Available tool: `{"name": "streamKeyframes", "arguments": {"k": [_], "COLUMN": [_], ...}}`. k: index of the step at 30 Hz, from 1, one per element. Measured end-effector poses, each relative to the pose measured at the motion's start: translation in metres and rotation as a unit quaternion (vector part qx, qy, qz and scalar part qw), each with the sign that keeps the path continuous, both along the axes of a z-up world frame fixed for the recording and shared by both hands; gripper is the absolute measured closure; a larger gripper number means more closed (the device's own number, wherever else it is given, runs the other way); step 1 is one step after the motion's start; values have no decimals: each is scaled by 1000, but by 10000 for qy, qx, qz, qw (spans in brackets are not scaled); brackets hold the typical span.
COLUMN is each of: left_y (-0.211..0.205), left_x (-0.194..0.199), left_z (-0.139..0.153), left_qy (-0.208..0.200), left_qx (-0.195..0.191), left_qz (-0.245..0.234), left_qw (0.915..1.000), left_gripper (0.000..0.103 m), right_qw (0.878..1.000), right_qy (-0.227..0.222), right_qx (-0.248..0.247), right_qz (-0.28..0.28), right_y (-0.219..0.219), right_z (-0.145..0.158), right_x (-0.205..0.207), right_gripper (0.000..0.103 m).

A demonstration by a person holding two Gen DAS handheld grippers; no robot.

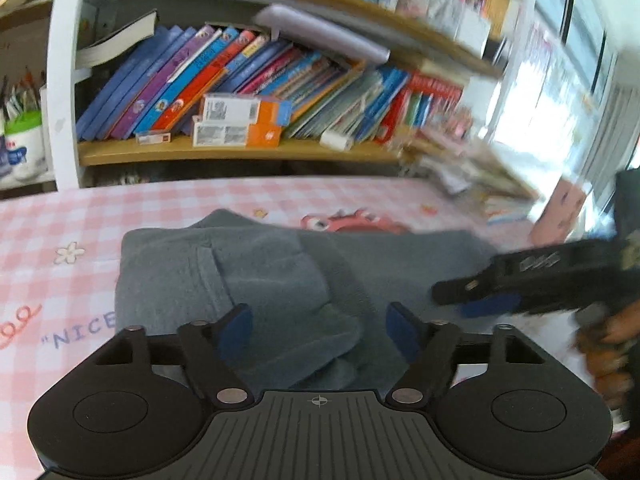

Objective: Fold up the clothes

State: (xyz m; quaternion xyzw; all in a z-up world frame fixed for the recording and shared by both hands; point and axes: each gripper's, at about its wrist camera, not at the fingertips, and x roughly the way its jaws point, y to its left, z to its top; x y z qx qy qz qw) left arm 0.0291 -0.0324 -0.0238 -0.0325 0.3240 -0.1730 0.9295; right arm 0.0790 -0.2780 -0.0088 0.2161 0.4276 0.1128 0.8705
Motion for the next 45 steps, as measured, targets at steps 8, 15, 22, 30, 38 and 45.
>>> {"name": "streamKeyframes", "arguments": {"k": [8, 15, 22, 30, 38, 45], "left_y": [3, 29, 54, 94, 107, 93], "left_x": [12, 15, 23, 19, 3, 8], "left_z": [-17, -17, -17, -18, 3, 0], "left_qy": [419, 471, 445, 408, 219, 156], "left_qx": [591, 337, 302, 205, -698, -1478], "left_qz": [-26, 411, 628, 597, 897, 968], "left_qw": [9974, 9975, 9966, 9972, 9933, 9842], "left_gripper": [46, 56, 56, 56, 48, 83], "right_qw": [9999, 9998, 9993, 9986, 9987, 9988], "right_qy": [79, 109, 75, 145, 157, 185], "right_qx": [-14, -64, -63, -30, -62, -94], "right_qz": [-104, -157, -372, -512, -483, -451], "right_y": [-2, -3, -14, -21, -19, -15], "right_z": [-4, -5, -4, -5, -6, -6], "right_x": [4, 6, 4, 3, 5, 5], "right_gripper": [50, 49, 47, 47, 47, 46]}}
